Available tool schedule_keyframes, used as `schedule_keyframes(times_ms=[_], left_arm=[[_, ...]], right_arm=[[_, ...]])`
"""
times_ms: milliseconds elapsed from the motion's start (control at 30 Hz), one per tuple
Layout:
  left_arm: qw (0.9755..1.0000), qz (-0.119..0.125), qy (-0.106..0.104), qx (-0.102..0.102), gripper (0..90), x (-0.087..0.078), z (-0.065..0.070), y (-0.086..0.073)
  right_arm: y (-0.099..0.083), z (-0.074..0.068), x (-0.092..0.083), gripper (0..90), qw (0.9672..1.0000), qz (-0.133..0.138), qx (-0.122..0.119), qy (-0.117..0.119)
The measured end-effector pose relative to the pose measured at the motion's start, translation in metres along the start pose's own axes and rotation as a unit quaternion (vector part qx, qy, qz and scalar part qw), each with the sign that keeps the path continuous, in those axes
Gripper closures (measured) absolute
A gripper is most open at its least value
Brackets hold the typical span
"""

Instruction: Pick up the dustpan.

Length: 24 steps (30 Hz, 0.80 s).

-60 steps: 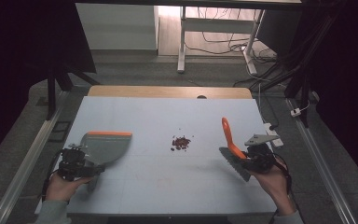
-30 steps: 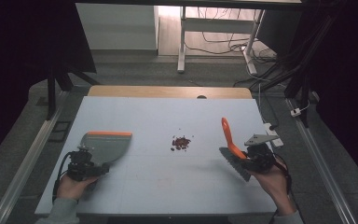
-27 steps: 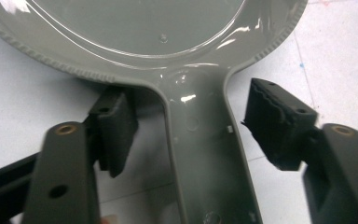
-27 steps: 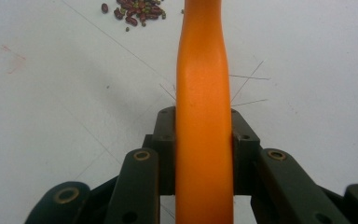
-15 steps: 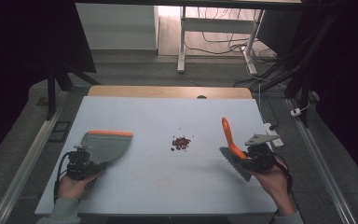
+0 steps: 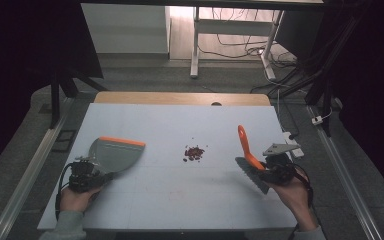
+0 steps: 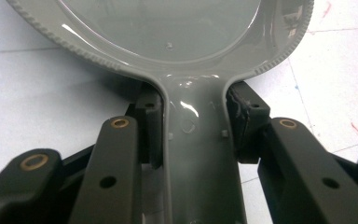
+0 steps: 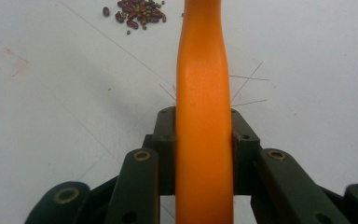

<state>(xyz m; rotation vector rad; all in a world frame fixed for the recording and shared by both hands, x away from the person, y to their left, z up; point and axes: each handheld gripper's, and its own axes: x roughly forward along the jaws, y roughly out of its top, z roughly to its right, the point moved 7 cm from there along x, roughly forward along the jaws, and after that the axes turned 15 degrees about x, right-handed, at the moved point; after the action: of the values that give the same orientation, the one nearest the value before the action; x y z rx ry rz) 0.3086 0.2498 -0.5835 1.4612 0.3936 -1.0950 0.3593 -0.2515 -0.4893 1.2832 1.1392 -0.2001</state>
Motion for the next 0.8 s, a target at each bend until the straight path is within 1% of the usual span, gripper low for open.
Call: schedule_keyframes(times_ms=[67, 100, 300, 400, 500, 567, 633, 733, 800], left_arm=[[0.9999, 0.01, -0.006, 0.006, 61.6, -0.002, -0.001, 0.001], [0.9999, 0.013, -0.008, 0.005, 61.6, -0.003, -0.001, 0.001], [0.9997, 0.022, -0.012, 0.008, 61.6, -0.004, -0.004, 0.002], [0.9992, 0.033, -0.019, 0.014, 61.6, -0.006, -0.004, 0.003], [0.9982, 0.043, -0.027, 0.032, 61.5, -0.009, -0.004, 0.006], [0.9976, 0.05, -0.028, 0.038, 61.5, -0.011, -0.004, 0.009], [0.9964, 0.061, -0.029, 0.051, 61.5, -0.013, -0.005, 0.013], [0.9953, 0.072, -0.037, 0.053, 61.5, -0.014, -0.007, 0.016], [0.995, 0.072, -0.04, 0.057, 61.5, -0.014, -0.007, 0.016]], right_arm=[[0.0, 0.0, 0.0, 70.3, 1.0, 0.0, 0.002, -0.001], [0.0, 0.001, 0.0, 70.3, 1.0, 0.0, 0.002, 0.0], [-0.001, 0.0, 0.001, 70.3, 1.0, -0.001, 0.001, -0.003], [-0.001, -0.001, 0.002, 70.3, 1.0, -0.001, -0.002, -0.005], [0.0, -0.004, 0.003, 70.3, 1.0, 0.0, -0.006, -0.007], [0.001, -0.006, 0.003, 70.4, 1.0, 0.002, -0.005, -0.005], [0.002, -0.007, 0.005, 70.3, 1.0, 0.005, -0.002, -0.004], [0.002, -0.007, 0.006, 70.3, 1.0, 0.006, 0.002, -0.007], [0.003, -0.006, 0.005, 70.3, 0.9999, 0.01, 0.008, -0.005]])
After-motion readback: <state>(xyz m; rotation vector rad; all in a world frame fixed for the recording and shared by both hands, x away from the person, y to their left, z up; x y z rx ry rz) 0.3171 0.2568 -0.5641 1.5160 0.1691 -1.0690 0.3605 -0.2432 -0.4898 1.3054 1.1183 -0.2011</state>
